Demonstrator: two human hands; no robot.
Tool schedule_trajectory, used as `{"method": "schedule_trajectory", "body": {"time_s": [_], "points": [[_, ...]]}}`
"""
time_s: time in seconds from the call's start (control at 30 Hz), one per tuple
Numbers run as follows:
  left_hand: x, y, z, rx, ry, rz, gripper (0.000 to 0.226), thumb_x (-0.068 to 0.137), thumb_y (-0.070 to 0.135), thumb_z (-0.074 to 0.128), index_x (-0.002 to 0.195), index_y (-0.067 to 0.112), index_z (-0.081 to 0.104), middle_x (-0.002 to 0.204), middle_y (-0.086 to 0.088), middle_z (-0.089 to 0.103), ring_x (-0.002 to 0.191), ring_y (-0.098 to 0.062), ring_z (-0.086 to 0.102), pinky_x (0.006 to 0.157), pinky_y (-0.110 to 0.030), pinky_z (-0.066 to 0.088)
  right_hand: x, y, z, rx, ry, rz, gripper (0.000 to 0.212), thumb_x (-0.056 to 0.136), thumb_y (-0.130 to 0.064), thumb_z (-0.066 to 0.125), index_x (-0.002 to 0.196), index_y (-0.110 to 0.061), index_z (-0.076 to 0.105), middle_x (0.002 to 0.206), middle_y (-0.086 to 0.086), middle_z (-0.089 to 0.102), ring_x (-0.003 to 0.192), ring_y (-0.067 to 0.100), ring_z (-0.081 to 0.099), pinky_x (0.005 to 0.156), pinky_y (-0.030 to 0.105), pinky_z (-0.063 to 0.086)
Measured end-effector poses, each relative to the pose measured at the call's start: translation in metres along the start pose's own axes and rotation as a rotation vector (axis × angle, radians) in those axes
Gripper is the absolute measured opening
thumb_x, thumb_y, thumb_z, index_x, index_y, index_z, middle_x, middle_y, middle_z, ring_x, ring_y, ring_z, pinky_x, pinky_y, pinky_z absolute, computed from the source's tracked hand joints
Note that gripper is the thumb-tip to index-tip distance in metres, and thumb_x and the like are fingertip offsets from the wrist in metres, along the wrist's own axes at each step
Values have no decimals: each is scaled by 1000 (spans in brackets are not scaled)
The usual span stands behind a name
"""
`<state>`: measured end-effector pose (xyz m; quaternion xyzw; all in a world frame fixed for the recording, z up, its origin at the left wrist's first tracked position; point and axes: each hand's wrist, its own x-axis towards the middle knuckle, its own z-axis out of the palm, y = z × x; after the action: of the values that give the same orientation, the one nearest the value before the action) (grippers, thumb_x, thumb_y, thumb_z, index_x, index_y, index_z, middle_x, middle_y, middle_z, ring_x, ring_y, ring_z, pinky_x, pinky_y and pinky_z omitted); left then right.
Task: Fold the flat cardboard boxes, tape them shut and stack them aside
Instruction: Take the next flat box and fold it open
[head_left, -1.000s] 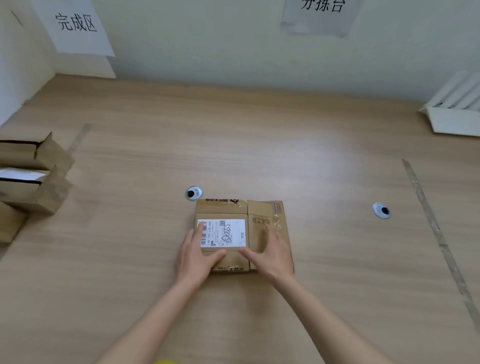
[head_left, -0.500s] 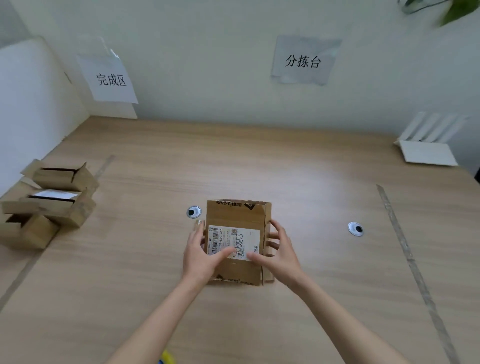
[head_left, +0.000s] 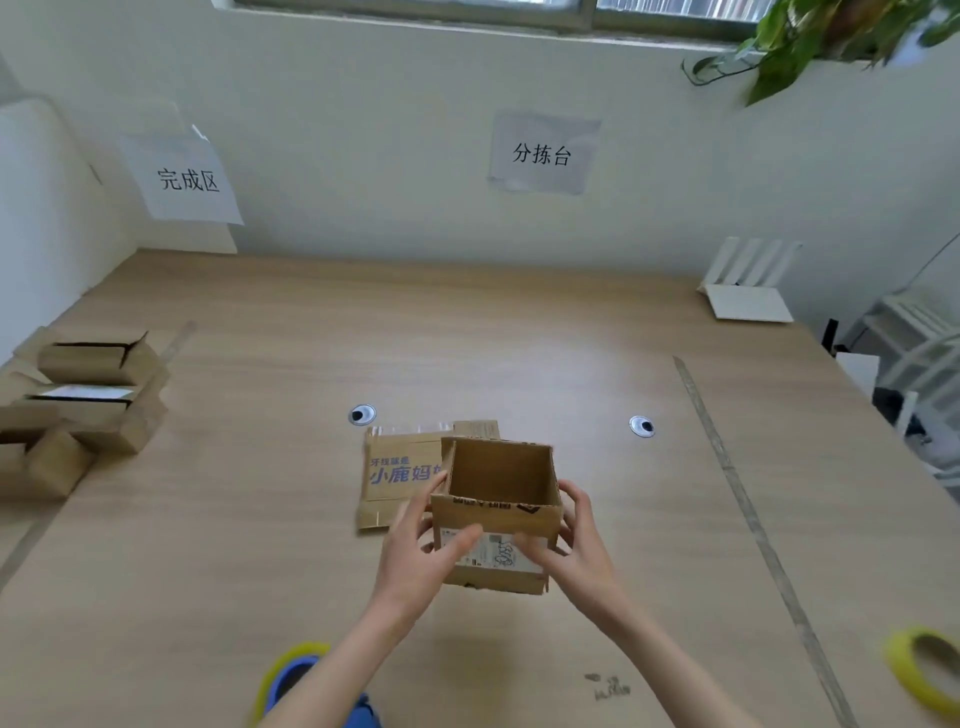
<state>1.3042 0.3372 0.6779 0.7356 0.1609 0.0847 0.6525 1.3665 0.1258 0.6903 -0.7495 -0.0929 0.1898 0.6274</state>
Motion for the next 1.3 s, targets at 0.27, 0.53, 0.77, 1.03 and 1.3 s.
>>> {"method": "schedule_trajectory", "body": {"time_s": [0.27, 0.53, 0.77, 1.03, 1.3], "points": [[-59, -48, 13, 151, -45, -51, 55, 75, 86, 54, 125, 63, 54, 125, 21, 54, 118, 2, 53, 97, -25, 47, -62, 48, 14, 127, 151, 246, 36, 105, -60, 32, 124, -39, 55, 123, -16, 66, 105, -6, 66, 79, 20, 54], [-57, -57, 24, 226, 48, -40, 36, 86, 75, 53, 111, 51, 63, 113, 22, 61, 102, 6, 57, 90, -30, 51, -58, 60, 2, 106, 278, 187, 37, 91, -11, 75, 118, -26, 55, 129, -5, 62, 102, 8, 70, 69, 20, 57], [-49, -49, 22, 423, 46, -38, 70, 77, 92, 38, 129, 47, 50, 108, 17, 63, 97, -4, 62, 81, -36, 55, -46, 62, -6, -93, 241, -33, 76, 82, -3, 80, 134, -45, 44, 129, -29, 57, 114, -3, 59, 73, 14, 55], [-44, -42, 30, 512, 121, 16, 48, 83, 82, 41, 92, 41, 65, 92, 20, 64, 85, 3, 58, 62, -23, 43, -42, 58, -24, -10, 70, 12, 28, 98, -46, 61, 123, -36, 65, 122, -15, 69, 119, 6, 63, 103, 49, 53], [-34, -42, 43, 671, 203, -65, 45, 85, 79, 44, 86, 34, 51, 85, 16, 57, 76, 1, 52, 54, -25, 35, -44, 67, -17, -331, 91, -121, 47, 76, -42, 86, 110, -42, 54, 119, -23, 65, 119, -3, 58, 93, 35, 59]]}}
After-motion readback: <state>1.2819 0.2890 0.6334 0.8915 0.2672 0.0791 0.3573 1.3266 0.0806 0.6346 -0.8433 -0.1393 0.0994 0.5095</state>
